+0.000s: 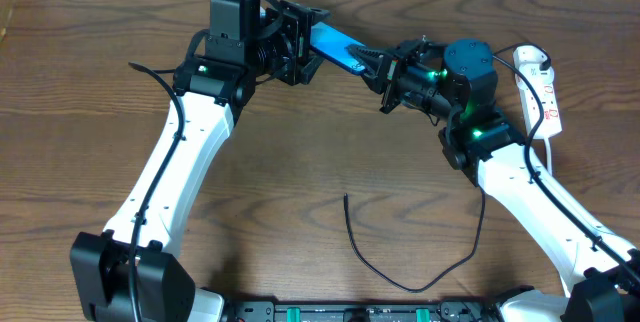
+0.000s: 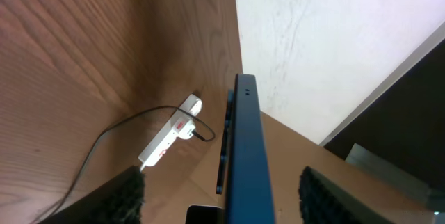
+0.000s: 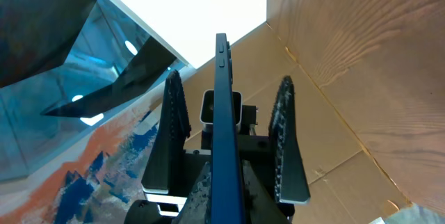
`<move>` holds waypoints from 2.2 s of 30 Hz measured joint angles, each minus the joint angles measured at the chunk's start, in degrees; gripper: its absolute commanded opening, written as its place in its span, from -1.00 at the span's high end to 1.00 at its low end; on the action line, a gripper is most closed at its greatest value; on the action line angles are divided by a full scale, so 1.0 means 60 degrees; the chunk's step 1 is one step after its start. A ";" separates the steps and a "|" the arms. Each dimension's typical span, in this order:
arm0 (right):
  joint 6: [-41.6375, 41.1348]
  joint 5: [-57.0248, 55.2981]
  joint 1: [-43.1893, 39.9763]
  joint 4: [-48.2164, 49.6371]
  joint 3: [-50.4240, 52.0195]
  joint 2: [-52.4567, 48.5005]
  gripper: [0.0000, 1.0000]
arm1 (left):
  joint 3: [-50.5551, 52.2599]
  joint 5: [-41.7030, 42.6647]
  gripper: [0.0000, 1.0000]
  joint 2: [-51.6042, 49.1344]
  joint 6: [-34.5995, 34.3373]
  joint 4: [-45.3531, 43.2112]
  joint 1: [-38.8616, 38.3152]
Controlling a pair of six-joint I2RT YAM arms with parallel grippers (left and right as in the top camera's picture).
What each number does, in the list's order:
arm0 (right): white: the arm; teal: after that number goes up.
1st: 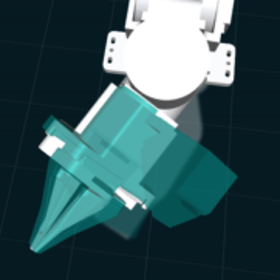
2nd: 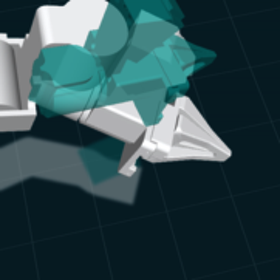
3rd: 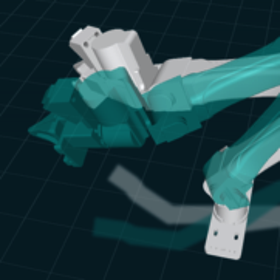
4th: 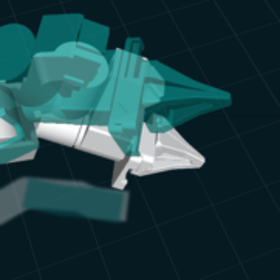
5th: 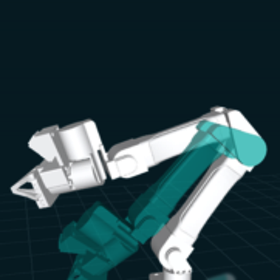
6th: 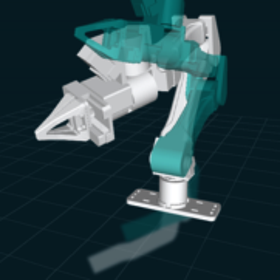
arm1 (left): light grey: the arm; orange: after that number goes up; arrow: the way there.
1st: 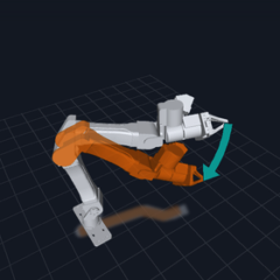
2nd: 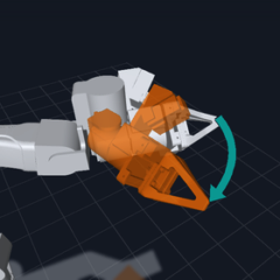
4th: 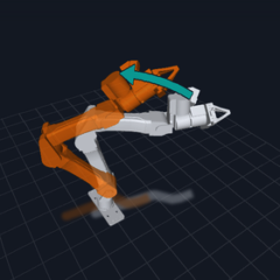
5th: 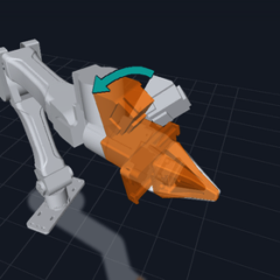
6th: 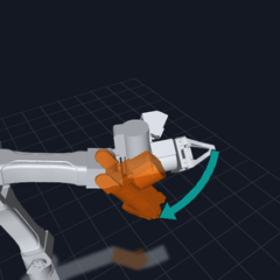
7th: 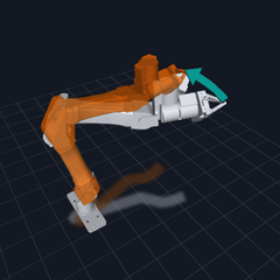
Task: Plug charger to phone and switch on socket
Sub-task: 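Close the left gripper on the phone's edge held by the right gripper, then open the right gripper and withdraw it from the phone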
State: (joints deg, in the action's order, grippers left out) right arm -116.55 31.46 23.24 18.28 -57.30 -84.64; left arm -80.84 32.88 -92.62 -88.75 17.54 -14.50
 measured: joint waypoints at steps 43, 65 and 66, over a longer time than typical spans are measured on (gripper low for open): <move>-0.0153 -0.0051 0.0058 0.0011 0.0000 0.0000 0.69 | 0.0000 0.0069 0.85 0.0000 0.0415 -0.0007 -0.0280; 0.3308 0.0353 -0.0219 0.0353 -0.0022 0.0007 -0.99 | 0.0004 0.0393 0.85 0.0000 0.1111 0.0044 0.0747; 0.3632 0.0477 -0.0306 0.0353 -0.0022 0.0007 -0.99 | 0.0004 0.0543 0.85 0.0000 0.1293 0.0044 0.0914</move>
State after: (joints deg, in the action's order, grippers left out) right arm -94.76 34.33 21.41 20.40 -57.43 -84.60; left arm -80.82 36.14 -92.62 -80.99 17.80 -9.02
